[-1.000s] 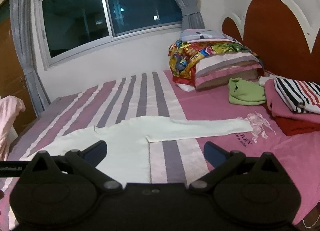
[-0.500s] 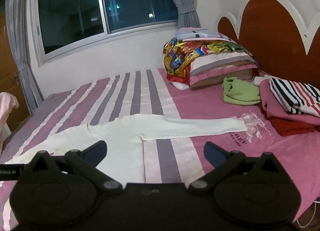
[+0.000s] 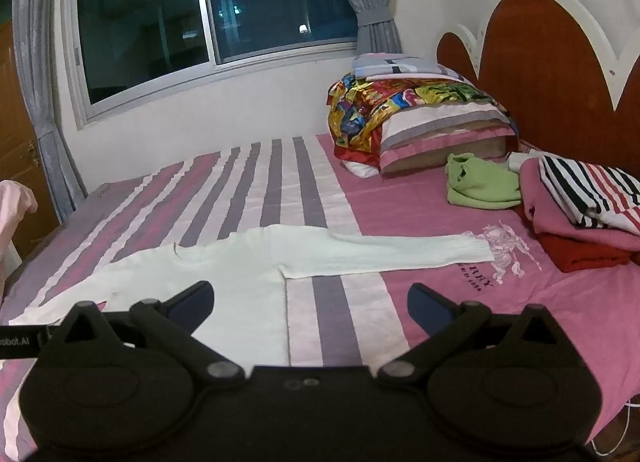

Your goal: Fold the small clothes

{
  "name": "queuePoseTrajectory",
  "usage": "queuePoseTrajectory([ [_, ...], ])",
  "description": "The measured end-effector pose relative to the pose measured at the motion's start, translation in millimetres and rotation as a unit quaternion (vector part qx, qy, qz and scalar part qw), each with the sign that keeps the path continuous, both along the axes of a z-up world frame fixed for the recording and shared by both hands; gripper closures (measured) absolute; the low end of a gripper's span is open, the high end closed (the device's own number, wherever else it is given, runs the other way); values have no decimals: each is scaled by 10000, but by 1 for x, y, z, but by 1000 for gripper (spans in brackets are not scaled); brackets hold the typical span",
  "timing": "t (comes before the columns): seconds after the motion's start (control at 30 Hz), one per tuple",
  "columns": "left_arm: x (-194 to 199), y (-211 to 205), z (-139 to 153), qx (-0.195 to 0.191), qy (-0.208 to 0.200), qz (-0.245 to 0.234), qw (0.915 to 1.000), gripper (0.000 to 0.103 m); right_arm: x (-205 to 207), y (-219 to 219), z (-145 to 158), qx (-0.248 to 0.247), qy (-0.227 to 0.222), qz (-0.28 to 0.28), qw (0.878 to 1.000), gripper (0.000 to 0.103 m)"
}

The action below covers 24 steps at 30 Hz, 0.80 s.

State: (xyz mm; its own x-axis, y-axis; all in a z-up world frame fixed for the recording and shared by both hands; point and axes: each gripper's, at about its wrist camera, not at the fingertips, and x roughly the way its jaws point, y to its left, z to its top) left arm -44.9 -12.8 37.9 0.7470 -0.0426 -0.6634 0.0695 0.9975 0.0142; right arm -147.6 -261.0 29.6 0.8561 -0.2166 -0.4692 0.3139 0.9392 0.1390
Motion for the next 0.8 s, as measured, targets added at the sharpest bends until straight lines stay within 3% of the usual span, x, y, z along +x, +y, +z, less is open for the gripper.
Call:
queuePoseTrajectory([
  [0.8,12,-8,-10,76,100,-52,9999,0,14,-8,-11,60,155,-48,9999,0],
])
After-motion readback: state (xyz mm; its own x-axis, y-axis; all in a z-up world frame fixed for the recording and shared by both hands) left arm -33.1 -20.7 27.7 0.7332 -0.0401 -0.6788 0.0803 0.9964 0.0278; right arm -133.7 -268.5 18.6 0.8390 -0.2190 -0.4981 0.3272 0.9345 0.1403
